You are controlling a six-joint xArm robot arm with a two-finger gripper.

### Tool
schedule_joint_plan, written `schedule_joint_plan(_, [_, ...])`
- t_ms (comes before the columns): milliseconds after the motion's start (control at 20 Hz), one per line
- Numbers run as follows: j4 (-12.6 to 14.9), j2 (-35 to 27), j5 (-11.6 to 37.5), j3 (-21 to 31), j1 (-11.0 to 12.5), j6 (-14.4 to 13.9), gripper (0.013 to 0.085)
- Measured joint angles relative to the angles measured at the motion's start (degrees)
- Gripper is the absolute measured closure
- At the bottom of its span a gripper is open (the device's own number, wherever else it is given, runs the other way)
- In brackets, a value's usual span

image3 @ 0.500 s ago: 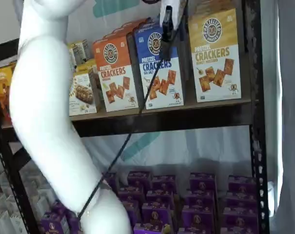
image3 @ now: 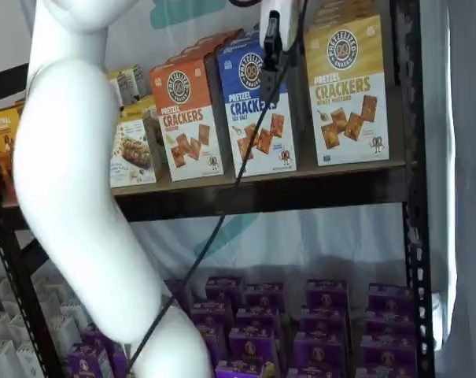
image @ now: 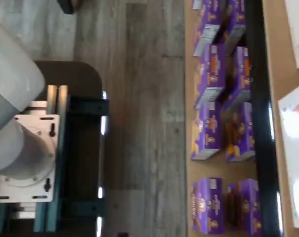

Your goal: Retrieve the yellow and white box located on the top shelf, the sixth one from the left

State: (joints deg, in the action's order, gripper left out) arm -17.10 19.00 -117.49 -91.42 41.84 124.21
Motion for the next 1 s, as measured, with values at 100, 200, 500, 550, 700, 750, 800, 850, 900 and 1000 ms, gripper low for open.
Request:
schedule_joint_plan(100, [-0.2, 1.02, 2.25, 1.2, 0.23, 0.3, 0.013])
schedule_joint_plan(200, [0.54, 2.27, 5.51, 2.63, -0.09, 0.62, 0.013])
schedule_joint_plan(500, [0.5, 2.38, 9.42, 2.43, -1.01, 0.03, 0.013])
schedule_joint_plan(550, [-0.75, 1.94, 9.19, 1.64, -0.58, -0.21, 0.013])
schedule_joint_plan(700, [-5.01, -0.15, 7.75, -1.99, 1.07, -1.16, 0.013])
schedule_joint_plan(750, [-6.57, -0.59, 7.74, -2.75, 1.73, -1.4, 0.013])
schedule_joint_plan(800, [-8.65, -0.9, 8.26, -3.23, 2.61, -1.65, 0.013])
schedule_joint_plan(850, [-10.73, -0.96, 9.32, -3.19, 3.4, -1.81, 0.013])
schedule_joint_plan(900, [-12.2, -0.92, 10.41, -2.92, 3.94, -1.87, 0.013])
schedule_joint_plan(1000, [-14.66, -0.25, 13.43, -1.42, 4.64, -1.69, 0.013])
